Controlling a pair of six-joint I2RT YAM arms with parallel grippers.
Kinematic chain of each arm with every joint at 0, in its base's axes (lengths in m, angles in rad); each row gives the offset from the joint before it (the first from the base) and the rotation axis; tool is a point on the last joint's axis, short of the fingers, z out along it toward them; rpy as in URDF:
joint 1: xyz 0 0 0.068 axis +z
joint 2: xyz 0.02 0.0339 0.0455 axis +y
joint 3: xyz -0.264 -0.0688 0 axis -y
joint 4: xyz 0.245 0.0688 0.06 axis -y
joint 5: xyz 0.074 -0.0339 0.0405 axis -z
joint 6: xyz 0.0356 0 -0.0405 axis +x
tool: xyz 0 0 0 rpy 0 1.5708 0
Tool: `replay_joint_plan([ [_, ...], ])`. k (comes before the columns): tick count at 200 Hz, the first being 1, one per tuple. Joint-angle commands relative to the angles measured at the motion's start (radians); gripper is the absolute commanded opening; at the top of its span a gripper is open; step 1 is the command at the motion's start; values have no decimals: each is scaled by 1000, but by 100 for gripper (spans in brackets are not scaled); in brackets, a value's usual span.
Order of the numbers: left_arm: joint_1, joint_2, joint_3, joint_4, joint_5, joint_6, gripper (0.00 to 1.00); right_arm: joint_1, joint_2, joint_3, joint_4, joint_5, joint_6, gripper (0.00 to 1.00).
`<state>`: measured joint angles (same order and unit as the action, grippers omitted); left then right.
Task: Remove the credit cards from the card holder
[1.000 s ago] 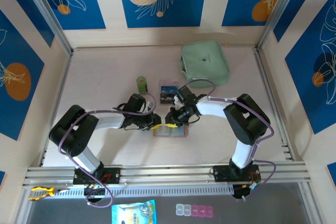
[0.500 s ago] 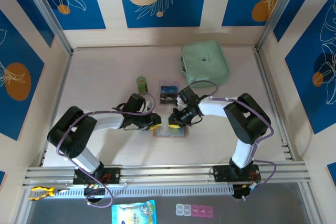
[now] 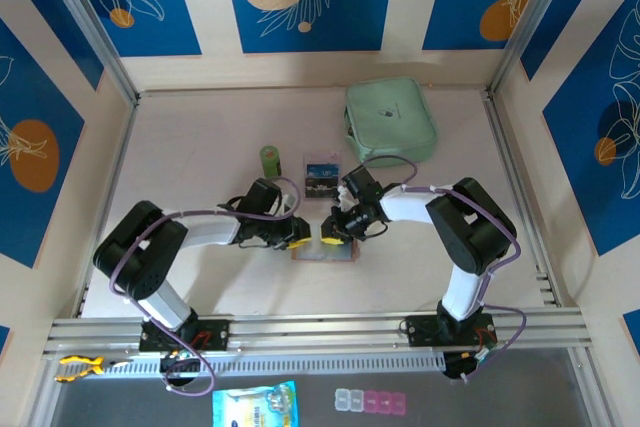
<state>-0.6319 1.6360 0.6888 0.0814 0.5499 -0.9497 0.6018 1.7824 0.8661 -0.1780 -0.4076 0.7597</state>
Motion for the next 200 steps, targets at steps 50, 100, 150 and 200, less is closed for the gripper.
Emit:
replay_joint_plan([
  [50, -22, 16, 25, 36, 47, -59, 29, 16, -10, -32, 14, 5, 26, 19],
  [100, -22, 24, 25, 81, 62, -89, 30, 5, -140, -9, -67, 67, 21, 28],
  [150, -32, 35, 58, 93, 80, -103, 30, -43, -267, -32, -197, 146, -13, 29],
  [200, -72, 73, 148, 67, 89, -101, 34, -104, -354, -76, -271, 180, -37, 31],
])
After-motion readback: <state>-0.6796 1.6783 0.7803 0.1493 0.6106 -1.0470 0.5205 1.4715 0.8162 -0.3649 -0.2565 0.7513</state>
